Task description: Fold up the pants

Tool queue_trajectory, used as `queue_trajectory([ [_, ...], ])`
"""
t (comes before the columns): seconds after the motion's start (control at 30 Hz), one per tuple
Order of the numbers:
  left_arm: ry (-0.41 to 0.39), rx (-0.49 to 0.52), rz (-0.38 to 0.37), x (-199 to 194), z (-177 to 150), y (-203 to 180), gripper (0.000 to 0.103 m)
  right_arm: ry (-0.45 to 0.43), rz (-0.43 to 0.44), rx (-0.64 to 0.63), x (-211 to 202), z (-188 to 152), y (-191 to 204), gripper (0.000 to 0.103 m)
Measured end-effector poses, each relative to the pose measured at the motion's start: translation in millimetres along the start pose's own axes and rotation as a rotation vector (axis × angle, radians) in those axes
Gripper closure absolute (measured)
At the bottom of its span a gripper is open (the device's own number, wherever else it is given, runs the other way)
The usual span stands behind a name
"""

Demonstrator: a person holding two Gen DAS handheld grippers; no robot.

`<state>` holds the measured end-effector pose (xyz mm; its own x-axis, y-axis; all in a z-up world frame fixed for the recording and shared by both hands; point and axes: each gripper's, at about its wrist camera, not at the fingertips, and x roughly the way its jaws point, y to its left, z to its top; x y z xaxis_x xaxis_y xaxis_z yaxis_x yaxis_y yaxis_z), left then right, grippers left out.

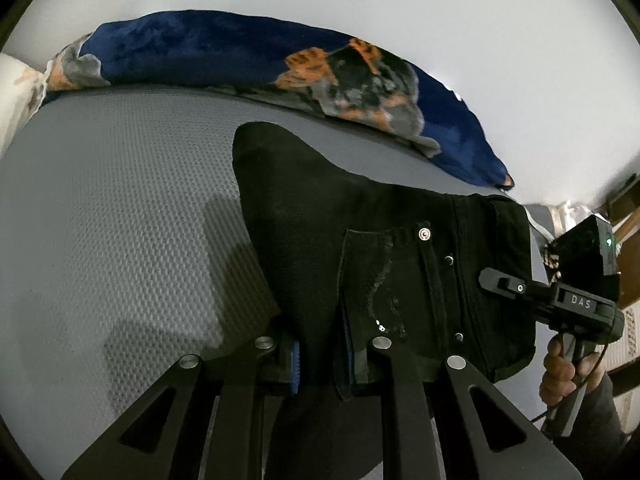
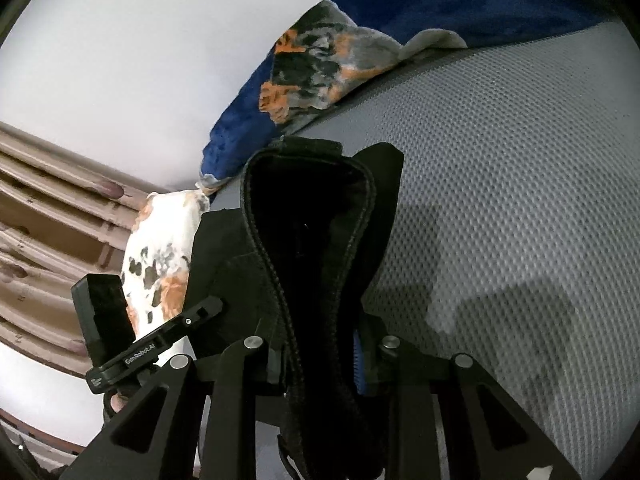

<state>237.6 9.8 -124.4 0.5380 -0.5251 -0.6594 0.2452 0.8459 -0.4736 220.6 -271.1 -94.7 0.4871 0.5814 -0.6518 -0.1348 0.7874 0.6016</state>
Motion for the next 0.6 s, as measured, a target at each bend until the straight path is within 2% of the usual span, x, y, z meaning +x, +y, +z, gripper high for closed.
queue_trajectory([
  [0.13,0.014,-0.013,0.013,15,3,12,0.087,0.0,-0.066,-0.037,11,7,-1,0.081],
  [0.2,0.022,-0.005,0.038,22,0,17,0.086,0.002,-0.133,-0.048,19,7,-5,0.08],
  [0.27,0.029,0.001,0.062,30,-5,24,0.079,-0.005,-0.189,-0.055,25,4,-10,0.075],
  [0.3,0.033,-0.012,0.07,33,-8,29,0.076,-0.006,-0.226,-0.07,27,2,-12,0.067],
  [0.33,0.036,-0.021,0.081,35,-9,32,0.068,-0.008,-0.28,-0.087,29,-1,-14,0.065],
  [0.37,0.043,-0.036,0.102,39,-12,36,0.06,-0.01,-0.298,-0.096,31,-2,-14,0.064],
  [0.4,0.046,-0.041,0.108,39,-14,38,0.059,-0.012,-0.313,-0.105,30,-5,-16,0.06],
  [0.6,0.029,-0.026,0.148,31,-33,38,0.049,-0.02,-0.388,-0.121,18,-27,-16,0.055],
])
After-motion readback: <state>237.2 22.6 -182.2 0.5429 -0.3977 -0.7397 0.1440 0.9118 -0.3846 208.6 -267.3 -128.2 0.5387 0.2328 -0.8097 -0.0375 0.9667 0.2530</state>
